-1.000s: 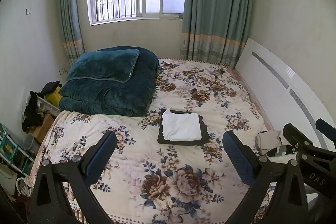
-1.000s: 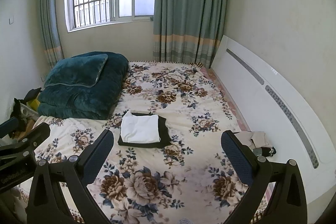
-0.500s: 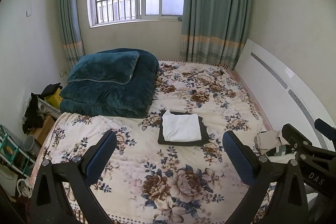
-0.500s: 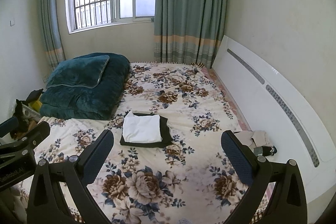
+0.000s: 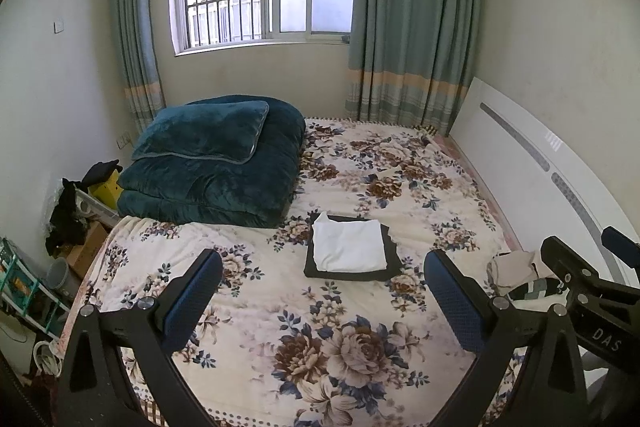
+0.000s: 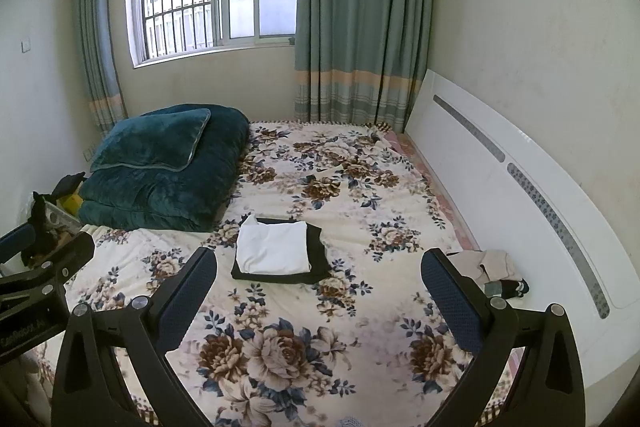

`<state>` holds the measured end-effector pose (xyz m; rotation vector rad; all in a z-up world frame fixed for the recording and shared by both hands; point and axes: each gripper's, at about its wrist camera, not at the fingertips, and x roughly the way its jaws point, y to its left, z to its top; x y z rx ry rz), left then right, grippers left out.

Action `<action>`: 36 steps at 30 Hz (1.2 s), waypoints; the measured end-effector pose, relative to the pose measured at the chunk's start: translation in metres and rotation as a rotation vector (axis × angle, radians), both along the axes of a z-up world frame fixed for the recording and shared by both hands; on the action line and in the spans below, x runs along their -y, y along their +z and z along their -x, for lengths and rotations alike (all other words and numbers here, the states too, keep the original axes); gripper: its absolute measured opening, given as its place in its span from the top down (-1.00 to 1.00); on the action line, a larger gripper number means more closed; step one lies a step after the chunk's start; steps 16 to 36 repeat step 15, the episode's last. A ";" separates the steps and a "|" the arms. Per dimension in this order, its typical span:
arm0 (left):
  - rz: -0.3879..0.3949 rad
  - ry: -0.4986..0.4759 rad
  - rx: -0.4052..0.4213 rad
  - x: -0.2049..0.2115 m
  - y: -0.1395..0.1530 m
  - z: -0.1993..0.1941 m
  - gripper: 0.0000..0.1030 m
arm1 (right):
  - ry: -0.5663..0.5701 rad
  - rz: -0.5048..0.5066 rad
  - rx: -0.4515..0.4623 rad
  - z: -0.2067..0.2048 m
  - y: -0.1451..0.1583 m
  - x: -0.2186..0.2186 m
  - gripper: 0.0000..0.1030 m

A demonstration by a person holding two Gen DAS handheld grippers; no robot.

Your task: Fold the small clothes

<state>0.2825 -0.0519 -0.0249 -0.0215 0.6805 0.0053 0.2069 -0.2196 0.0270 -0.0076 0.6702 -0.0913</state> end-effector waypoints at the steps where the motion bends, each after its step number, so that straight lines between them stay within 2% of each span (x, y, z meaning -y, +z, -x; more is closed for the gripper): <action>1: 0.000 0.000 0.002 0.001 0.001 -0.001 -1.00 | -0.002 0.001 0.002 0.001 0.000 0.000 -1.00; 36: -0.011 0.019 0.014 -0.001 0.003 0.007 -1.00 | -0.004 0.000 0.009 -0.001 0.003 -0.007 -1.00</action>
